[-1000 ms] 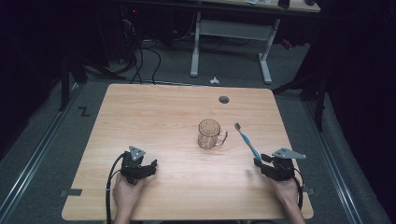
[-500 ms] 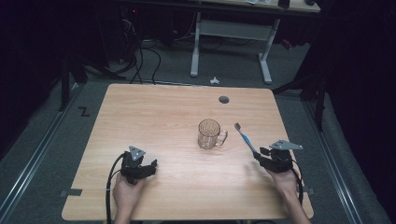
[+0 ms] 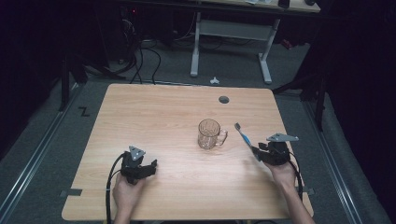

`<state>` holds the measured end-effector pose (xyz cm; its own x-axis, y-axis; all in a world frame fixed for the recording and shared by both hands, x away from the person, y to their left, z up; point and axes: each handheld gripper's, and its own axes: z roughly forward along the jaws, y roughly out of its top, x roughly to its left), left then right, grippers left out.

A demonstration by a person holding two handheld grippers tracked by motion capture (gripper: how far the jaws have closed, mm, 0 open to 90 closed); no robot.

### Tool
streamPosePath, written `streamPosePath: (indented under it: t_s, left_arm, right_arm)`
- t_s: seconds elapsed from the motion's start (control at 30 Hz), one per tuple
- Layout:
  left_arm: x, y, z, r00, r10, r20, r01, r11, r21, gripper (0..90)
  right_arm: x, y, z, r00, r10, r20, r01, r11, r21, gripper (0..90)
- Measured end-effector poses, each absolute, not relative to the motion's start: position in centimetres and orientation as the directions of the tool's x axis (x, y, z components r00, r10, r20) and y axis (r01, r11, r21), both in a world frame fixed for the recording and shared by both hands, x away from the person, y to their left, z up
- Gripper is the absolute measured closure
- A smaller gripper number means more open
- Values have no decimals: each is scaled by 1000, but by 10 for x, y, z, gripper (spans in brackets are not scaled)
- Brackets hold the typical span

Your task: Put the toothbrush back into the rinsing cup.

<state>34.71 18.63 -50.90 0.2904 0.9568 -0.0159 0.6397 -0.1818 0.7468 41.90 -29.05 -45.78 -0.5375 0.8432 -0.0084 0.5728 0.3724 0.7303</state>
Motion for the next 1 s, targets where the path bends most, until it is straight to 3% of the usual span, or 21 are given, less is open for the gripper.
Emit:
streamPosePath:
  t_s: [1.0]
  left_arm:
    - [347,186,-509,291,957,-16,640,-182,747,263]
  right_arm:
    - [444,-286,-444,-550,835,-11,601,405,689,642]
